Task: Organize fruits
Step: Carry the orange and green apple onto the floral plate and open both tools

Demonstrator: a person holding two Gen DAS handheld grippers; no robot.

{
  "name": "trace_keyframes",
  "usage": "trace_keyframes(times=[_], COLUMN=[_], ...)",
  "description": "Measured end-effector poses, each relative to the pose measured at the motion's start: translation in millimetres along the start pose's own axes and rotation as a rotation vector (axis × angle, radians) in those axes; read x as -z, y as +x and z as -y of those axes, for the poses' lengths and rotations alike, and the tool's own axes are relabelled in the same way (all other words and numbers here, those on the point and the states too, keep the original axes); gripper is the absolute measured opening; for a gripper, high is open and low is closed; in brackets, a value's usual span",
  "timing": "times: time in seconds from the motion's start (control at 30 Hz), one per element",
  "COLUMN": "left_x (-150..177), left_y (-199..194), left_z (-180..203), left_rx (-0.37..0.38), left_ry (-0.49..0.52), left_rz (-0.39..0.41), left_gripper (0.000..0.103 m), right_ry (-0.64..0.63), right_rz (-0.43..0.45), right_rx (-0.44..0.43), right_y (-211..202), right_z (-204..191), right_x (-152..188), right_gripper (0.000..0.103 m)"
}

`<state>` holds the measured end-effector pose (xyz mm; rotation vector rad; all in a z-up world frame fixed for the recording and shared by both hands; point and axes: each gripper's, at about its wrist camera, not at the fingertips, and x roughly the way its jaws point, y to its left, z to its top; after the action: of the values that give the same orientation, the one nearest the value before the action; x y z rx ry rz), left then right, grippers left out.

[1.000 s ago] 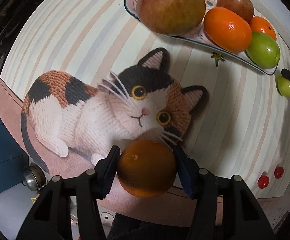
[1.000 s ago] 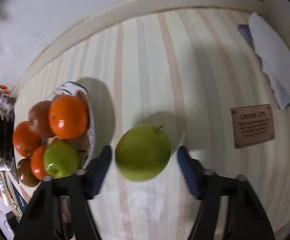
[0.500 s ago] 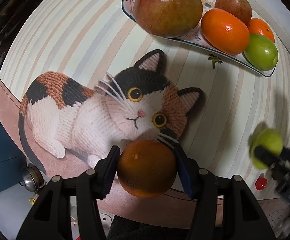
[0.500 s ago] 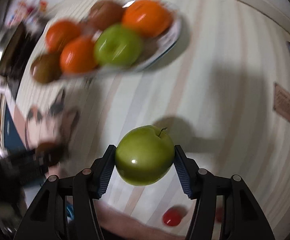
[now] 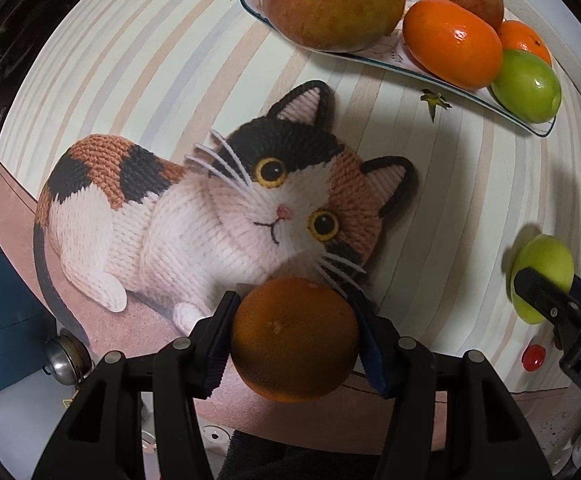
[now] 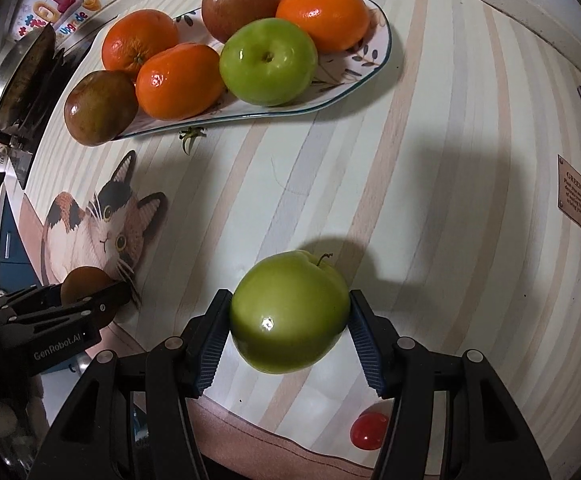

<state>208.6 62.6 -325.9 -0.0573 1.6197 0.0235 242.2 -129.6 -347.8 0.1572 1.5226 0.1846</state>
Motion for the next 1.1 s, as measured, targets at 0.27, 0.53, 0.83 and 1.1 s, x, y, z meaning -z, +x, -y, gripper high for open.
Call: trace_keyframes(times=[0.27, 0.53, 0.83, 1.1], left_x=[1.0, -34.5, -139.9, -197.9], left_y=[-30.4, -102.0, -121.8, -96.6], left_z=[10.5, 33.3, 52.0, 68.7], left_rx=[0.019, 0.142, 0.219, 0.183], left_ry=[0.03, 0.072, 0.099, 0.136], left_rz=[0.075, 0.166, 0.133, 0.025], left_gripper=[0.052, 0.052, 0.052, 0.052], right_ry=[0.007, 0.039, 0.011, -0.032], right_rz=[0.026, 0.107, 0.238, 0.243], right_rx=[-0.012, -0.094, -0.129, -0.086], right_y=[-3.2, -47.0, -90.6, -62.3], right_z=[-2.9, -1.0, -1.5, -21.0], right_x=[-3.2, -20.8, -99.4, -148.7], right_gripper=[0.06, 0.06, 0.06, 0.06])
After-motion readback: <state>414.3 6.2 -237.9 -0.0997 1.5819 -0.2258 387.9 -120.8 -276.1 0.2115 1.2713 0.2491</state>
